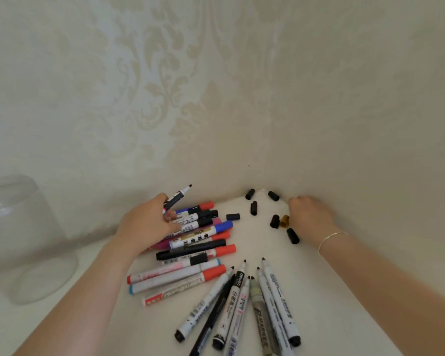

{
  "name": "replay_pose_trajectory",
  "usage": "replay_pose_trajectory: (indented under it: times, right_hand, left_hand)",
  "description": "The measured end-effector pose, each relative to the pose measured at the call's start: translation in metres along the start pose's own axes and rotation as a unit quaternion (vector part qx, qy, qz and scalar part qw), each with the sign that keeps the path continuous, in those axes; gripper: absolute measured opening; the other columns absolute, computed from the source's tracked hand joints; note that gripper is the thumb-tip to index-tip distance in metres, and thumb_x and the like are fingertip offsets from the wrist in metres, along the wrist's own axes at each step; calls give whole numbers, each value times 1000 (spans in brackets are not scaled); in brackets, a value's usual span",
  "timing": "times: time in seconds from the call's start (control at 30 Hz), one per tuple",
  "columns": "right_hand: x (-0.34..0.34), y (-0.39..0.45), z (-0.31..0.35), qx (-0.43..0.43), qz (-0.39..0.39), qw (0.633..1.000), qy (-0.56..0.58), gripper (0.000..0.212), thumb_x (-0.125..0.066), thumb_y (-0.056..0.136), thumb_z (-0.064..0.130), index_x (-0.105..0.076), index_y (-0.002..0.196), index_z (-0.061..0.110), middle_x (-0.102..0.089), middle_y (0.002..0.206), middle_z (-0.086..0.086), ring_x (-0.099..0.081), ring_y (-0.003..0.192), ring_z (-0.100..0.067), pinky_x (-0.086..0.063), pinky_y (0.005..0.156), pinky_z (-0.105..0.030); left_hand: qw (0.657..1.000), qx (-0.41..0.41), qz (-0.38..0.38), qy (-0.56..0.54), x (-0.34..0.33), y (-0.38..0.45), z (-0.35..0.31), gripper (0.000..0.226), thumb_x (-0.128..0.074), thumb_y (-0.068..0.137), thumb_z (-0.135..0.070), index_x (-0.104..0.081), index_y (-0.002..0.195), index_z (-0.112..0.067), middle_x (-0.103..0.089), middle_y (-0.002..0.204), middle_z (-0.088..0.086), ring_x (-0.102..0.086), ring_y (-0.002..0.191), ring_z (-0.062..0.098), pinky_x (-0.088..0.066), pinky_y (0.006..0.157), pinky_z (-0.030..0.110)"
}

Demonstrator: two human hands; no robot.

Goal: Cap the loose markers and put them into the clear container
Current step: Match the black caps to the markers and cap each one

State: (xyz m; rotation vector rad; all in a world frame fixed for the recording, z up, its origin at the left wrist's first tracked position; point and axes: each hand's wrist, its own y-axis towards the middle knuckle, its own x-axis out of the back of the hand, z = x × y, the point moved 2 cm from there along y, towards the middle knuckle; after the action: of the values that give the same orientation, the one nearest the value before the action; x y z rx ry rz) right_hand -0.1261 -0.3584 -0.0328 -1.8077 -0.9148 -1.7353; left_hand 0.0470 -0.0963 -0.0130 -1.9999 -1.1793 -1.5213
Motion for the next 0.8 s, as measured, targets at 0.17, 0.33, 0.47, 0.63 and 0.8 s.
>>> replay_pose_trajectory:
  times: [0.17, 0.33, 0.47, 0.63, 0.8]
  right_hand:
    - [6, 8, 2, -24, 19, 999, 24, 21, -44, 91, 6, -54, 109, 6, -57, 114, -12, -55, 93, -26, -41, 72, -29]
    - [11, 10, 1, -41, 32, 998, 35, 15, -49, 89, 14, -52, 103, 9, -59, 109, -10, -48, 81, -23, -43, 71, -29]
    - [8, 10, 0, -58, 31, 995, 69, 18, -50, 89, 11, -54, 106, 7, -59, 107, -11, -52, 83, -25, -44, 71, -29]
    - [2, 8, -9, -61, -3, 991, 122, 25, -49, 89, 7, -59, 111, 11, -58, 111, -11, -59, 96, -27, -51, 79, -31]
    - [3, 5, -17, -29, -53, 973, 222, 25, -52, 90, 8, -68, 110, 11, -62, 113, -9, -60, 97, -24, -47, 77, -26]
  left_hand:
    - [999, -29, -18, -21, -9, -4, -6, 34, -70, 82, -29, -36, 76, -29, -63, 88, -15, -57, 74, 8, -37, 58, 28]
    - [995, -88, -34, 34, -7, -14, -30, 28, -65, 87, -35, -39, 90, -23, -40, 91, -7, -49, 70, 14, -32, 53, 26]
    - [996, -90, -5, 23, -9, -17, -43, 22, -61, 90, -31, -44, 98, -18, -39, 98, -2, -49, 74, 15, -32, 57, 26]
    - [987, -66, 72, -126, -11, -29, -57, 30, -55, 91, -48, -44, 80, -22, -46, 77, -5, -45, 65, 11, -33, 57, 25]
    - [947, -49, 165, -271, -15, -38, -67, 34, -43, 93, -57, -49, 88, -23, -46, 67, -7, -42, 49, 0, -35, 53, 20]
